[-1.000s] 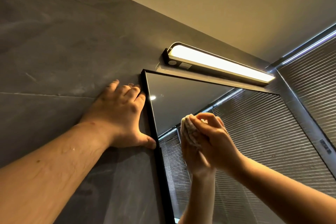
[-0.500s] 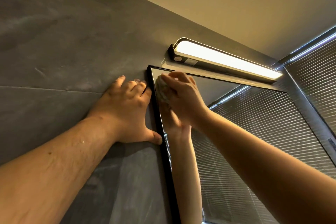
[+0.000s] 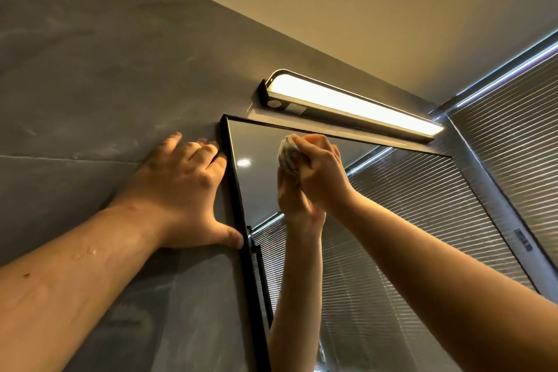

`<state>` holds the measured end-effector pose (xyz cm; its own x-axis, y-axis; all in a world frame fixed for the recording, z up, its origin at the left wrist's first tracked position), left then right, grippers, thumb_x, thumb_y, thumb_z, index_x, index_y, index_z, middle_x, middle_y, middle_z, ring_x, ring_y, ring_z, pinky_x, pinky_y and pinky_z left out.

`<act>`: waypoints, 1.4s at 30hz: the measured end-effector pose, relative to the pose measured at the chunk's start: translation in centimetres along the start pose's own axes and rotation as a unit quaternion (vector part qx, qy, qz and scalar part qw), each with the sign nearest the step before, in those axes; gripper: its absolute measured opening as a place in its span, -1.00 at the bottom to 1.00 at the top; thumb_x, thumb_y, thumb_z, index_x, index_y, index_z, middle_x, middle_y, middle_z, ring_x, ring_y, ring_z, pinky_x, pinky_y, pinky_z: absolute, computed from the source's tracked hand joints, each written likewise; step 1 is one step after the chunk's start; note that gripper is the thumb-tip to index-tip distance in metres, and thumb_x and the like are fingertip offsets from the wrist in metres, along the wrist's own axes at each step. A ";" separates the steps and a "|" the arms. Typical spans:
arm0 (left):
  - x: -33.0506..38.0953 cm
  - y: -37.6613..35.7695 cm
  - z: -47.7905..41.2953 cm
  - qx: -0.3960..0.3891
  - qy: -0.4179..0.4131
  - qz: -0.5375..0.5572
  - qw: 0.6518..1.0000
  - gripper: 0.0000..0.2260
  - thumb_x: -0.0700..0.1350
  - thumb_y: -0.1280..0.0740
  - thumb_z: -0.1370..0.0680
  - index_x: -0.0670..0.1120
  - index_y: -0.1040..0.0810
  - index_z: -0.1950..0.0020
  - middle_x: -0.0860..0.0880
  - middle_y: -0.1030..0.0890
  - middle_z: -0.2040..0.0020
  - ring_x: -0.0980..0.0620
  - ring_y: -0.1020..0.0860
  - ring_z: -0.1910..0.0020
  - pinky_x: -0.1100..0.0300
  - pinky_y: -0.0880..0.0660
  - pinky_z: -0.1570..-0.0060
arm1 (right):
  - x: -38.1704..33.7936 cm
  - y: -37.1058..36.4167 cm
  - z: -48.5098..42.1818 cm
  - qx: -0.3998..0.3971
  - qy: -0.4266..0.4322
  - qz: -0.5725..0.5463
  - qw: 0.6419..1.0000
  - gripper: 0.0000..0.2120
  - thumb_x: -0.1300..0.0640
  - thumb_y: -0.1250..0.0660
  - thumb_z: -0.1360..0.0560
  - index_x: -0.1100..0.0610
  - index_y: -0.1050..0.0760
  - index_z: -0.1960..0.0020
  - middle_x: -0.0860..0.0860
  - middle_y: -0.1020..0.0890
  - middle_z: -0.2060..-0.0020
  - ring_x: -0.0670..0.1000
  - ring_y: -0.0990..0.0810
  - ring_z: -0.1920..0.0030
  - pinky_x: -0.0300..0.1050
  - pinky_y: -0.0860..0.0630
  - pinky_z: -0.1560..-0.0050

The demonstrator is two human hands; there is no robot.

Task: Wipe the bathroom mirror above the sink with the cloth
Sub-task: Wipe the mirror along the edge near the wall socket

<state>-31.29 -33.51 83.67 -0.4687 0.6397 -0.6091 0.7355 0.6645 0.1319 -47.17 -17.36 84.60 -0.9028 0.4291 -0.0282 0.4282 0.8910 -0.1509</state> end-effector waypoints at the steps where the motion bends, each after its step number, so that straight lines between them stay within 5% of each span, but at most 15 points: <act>1: 0.0 0.0 0.0 0.006 -0.001 -0.002 1.000 0.25 0.68 0.10 -0.03 -0.05 -0.13 -0.54 -0.06 -0.16 -0.55 -0.04 -0.10 -0.53 -0.05 0.12 -0.51 | 1.5 0.5 -0.2 0.001 -0.025 0.005 1.000 -0.67 0.16 -0.21 -0.62 0.06 -0.52 -0.35 0.06 -0.53 -0.19 0.14 -0.43 -0.20 -0.06 -0.32 -0.23; 6: 0.1 -0.9 -0.4 0.080 -0.016 0.008 0.997 0.14 0.67 0.07 -0.15 -0.25 -0.57 -0.21 -0.24 -0.57 -0.21 -0.23 -0.53 -0.22 -0.15 -0.19 -0.32 | 9.1 3.3 1.4 -0.013 -0.138 0.070 0.988 -0.72 0.08 -0.12 -0.66 0.15 -0.54 -0.22 0.18 -0.50 -0.19 0.23 -0.46 -0.15 0.05 -0.40 -0.16; 11: 0.2 -1.3 -0.6 0.099 -0.022 -0.014 0.995 0.13 0.65 0.15 -0.22 -0.29 -0.59 -0.16 -0.27 -0.59 -0.16 -0.26 -0.56 -0.16 -0.16 -0.21 -0.25 | 16.2 6.0 3.4 -0.028 -0.266 0.142 0.953 -0.60 -0.03 -0.02 -0.58 0.16 -0.53 -0.11 0.26 -0.50 -0.19 0.33 -0.48 -0.14 0.07 -0.39 -0.16; 15: 0.1 -1.8 -0.6 0.088 -0.021 -0.017 0.996 0.16 0.66 0.18 -0.20 -0.27 -0.58 -0.19 -0.26 -0.57 -0.20 -0.24 -0.54 -0.20 -0.21 -0.26 -0.28 | 17.2 6.2 3.7 -0.004 -0.267 0.124 0.956 -0.73 0.09 -0.14 -0.64 0.20 -0.56 -0.13 0.25 -0.52 -0.18 0.33 -0.50 -0.14 0.08 -0.43 -0.14; 17: 0.1 -1.3 -0.4 0.080 -0.018 -0.009 0.997 0.21 0.68 0.22 -0.15 -0.25 -0.54 -0.26 -0.23 -0.53 -0.27 -0.22 -0.48 -0.27 -0.22 -0.26 -0.34 | 16.6 5.9 3.7 0.006 -0.242 0.118 0.963 -0.74 0.12 -0.17 -0.63 0.18 -0.57 -0.18 0.23 -0.53 -0.19 0.32 -0.49 -0.16 0.07 -0.43 -0.16; 21: -0.3 -1.1 -0.4 0.039 0.001 0.018 0.999 0.39 0.68 0.37 0.07 -0.14 -0.25 -0.51 -0.12 -0.24 -0.52 -0.09 -0.15 -0.51 -0.10 0.07 -0.49 | 13.4 5.1 3.1 0.002 -0.168 0.096 0.981 -0.67 0.14 -0.20 -0.62 0.17 -0.52 -0.33 0.19 -0.55 -0.25 0.27 -0.49 -0.22 0.03 -0.37 -0.26; 25: -0.3 -1.5 -0.5 0.003 0.009 0.008 1.000 0.43 0.66 0.42 0.12 -0.12 -0.09 -0.57 -0.09 -0.11 -0.57 -0.05 -0.04 -0.55 -0.07 0.17 -0.50 | 9.1 4.0 2.2 -0.002 -0.098 0.061 0.993 -0.54 0.05 -0.17 -0.49 0.15 -0.52 -0.34 0.15 -0.59 -0.24 0.21 -0.53 -0.21 0.07 -0.43 -0.28; 29: 0.0 -1.4 -0.6 -0.063 0.003 -0.024 0.998 0.42 0.61 0.48 0.17 -0.10 0.14 -0.58 -0.06 0.14 -0.59 0.00 0.16 -0.56 -0.08 0.26 -0.49 | 8.6 3.8 1.4 0.015 -0.090 0.048 0.995 -0.64 0.10 -0.25 -0.52 0.13 -0.53 -0.28 0.13 -0.62 -0.18 0.21 -0.56 -0.15 0.15 -0.53 -0.19; 34: 0.2 -1.2 -0.5 -0.092 -0.005 -0.024 0.995 0.37 0.61 0.38 0.12 -0.11 0.18 -0.57 -0.06 0.17 -0.59 0.00 0.20 -0.56 -0.08 0.29 -0.49 | 10.1 4.2 -1.4 0.027 -0.098 0.064 0.993 -0.74 0.14 -0.29 -0.58 0.14 -0.60 -0.23 0.13 -0.65 -0.15 0.19 -0.59 -0.14 0.10 -0.55 -0.17; 38: -0.3 -1.3 -0.2 -0.088 -0.001 -0.026 0.996 0.34 0.62 0.33 0.07 -0.11 0.18 -0.57 -0.06 0.18 -0.59 0.00 0.22 -0.55 -0.07 0.32 -0.48 | 11.4 4.1 -3.4 0.036 -0.121 0.075 0.989 -0.78 0.11 -0.23 -0.63 0.16 -0.63 0.02 0.13 -0.67 0.10 0.15 -0.59 0.10 -0.11 -0.45 0.19; 42: 0.3 -1.7 -0.5 -0.118 -0.013 -0.080 0.990 0.33 0.62 0.35 0.07 -0.10 0.18 -0.57 -0.06 0.19 -0.59 0.01 0.23 -0.55 -0.06 0.33 -0.47 | 12.7 4.2 -4.2 0.060 -0.134 0.080 0.986 -0.74 0.05 -0.21 -0.64 0.12 -0.65 -0.03 0.12 -0.68 0.03 0.17 -0.61 0.04 -0.12 -0.44 0.10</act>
<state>-32.94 -34.24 83.60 -0.5551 0.5113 -0.6561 0.5170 0.8300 0.2093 -56.65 -7.58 87.73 -0.8092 0.4933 -0.3190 0.5723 0.7845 -0.2388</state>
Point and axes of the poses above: each hand's wrist, its own z-axis away from the middle knuckle, its own y-axis out of the back of the hand, x = y × z, the point moved 6 cm from there along -z, towards the middle knuckle
